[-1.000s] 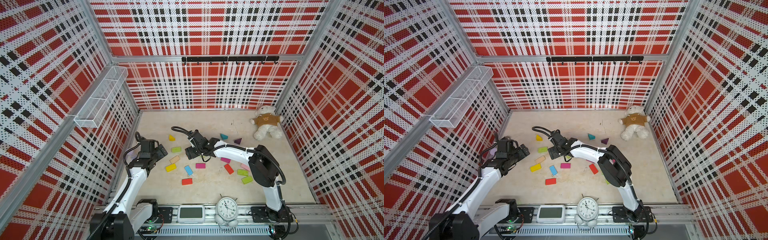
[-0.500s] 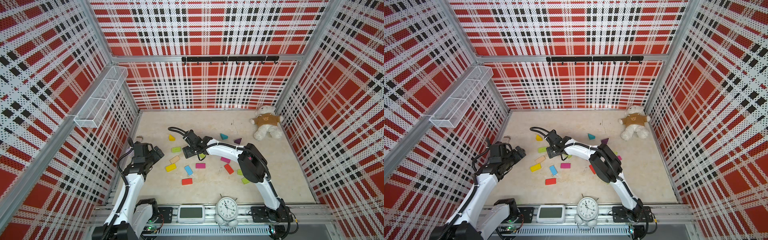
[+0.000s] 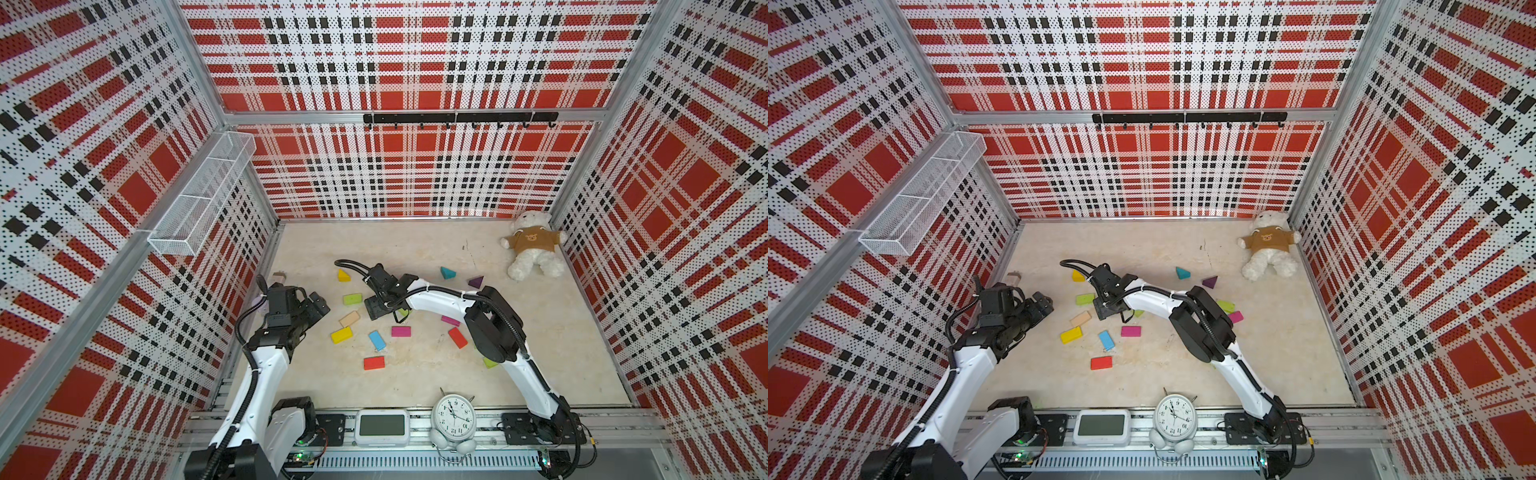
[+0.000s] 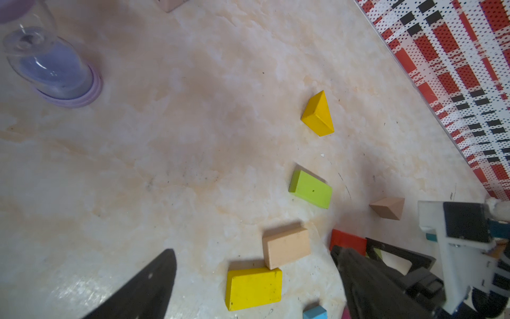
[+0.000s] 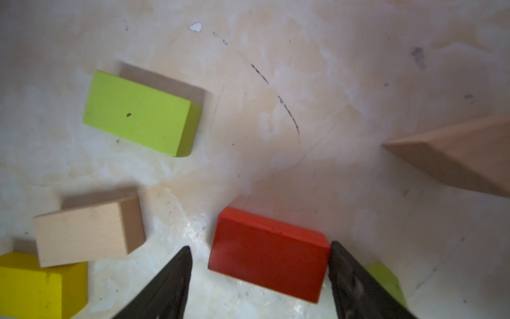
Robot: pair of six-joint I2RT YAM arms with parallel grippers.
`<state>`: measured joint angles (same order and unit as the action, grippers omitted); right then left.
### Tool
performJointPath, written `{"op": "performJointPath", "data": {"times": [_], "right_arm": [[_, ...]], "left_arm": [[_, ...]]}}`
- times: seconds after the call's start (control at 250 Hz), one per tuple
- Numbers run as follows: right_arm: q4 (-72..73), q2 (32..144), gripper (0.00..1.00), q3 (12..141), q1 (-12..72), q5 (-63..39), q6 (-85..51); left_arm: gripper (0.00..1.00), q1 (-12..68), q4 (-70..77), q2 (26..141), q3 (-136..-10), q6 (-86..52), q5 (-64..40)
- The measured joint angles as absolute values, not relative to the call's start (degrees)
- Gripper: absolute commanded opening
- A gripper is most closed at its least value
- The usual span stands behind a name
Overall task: Assemble a carrot with building blocks
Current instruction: Assemble the building block at the center of the board.
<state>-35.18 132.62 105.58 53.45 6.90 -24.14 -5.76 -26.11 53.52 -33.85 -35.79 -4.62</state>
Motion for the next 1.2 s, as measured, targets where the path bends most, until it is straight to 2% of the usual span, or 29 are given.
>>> {"op": "performJointPath", "data": {"times": [0.096,0.4,0.604,1.197], "right_arm": [[-36.25,133.45,0.73,107.5,53.45,7.4,-24.29],[-39.72,136.88,0.71,112.2,53.6,9.15,-24.95],[-41.19,137.93,0.62,113.91,53.67,10.57,-25.82],[-42.15,142.04,0.63,124.16,52.62,9.72,-27.7]], "left_arm": [[0.95,-5.76,-25.96,53.84,-33.8,-35.81,-4.86],[0.95,-5.8,-24.95,54.11,-33.8,-35.97,-5.85],[0.95,-5.82,-24.86,54.3,-33.78,-36.03,-6.22],[0.92,-5.5,-23.29,57.47,-32.64,-36.27,-7.99]]}}
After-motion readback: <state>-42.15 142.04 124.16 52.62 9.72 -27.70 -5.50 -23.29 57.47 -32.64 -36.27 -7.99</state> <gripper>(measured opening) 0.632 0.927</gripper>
